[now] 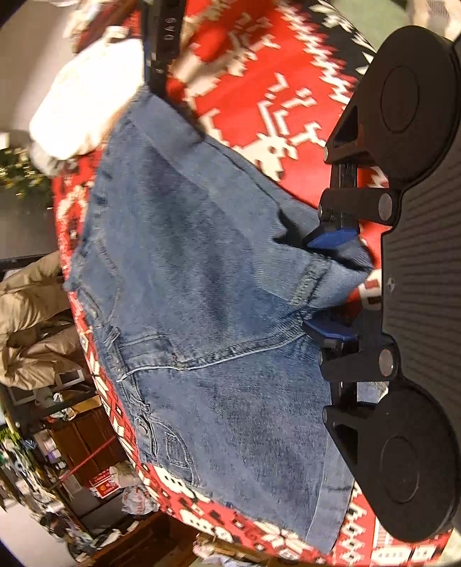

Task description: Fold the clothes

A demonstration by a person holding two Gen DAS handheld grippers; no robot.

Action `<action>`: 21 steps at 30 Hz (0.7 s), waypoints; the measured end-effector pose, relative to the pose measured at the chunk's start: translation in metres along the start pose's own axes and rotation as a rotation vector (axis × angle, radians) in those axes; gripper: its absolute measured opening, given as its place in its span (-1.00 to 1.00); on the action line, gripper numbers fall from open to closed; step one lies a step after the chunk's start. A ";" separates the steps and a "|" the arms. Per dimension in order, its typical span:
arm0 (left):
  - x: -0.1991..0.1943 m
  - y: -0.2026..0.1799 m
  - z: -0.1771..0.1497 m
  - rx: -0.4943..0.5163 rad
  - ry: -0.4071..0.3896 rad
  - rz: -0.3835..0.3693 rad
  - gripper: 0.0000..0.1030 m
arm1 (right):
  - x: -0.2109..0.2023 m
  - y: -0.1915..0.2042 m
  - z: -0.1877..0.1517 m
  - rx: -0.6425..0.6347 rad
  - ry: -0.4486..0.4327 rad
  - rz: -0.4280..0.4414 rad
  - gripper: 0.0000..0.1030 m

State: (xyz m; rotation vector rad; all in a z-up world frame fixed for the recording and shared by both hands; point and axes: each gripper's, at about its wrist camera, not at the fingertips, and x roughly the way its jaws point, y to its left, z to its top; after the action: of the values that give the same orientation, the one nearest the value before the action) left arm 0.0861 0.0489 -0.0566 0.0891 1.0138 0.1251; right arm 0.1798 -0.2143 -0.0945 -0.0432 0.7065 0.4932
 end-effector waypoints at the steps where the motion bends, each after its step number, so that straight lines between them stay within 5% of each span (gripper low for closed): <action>1: 0.000 0.002 0.000 -0.017 0.000 -0.001 -0.43 | -0.001 -0.001 0.002 0.016 -0.013 0.009 -0.48; 8: 0.006 0.000 -0.001 -0.022 0.012 0.039 -0.52 | -0.002 -0.010 0.008 0.150 -0.036 0.059 -0.90; 17: -0.031 0.028 -0.003 -0.091 -0.008 0.023 -0.68 | -0.037 -0.018 0.027 0.270 -0.054 0.076 -0.98; 21: -0.018 0.019 -0.011 -0.039 0.059 0.039 -0.68 | -0.036 -0.018 0.020 0.270 0.019 0.042 -1.00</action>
State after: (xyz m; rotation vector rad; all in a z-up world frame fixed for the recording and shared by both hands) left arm 0.0659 0.0647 -0.0450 0.0694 1.0684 0.1839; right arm 0.1766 -0.2410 -0.0584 0.2203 0.7882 0.4341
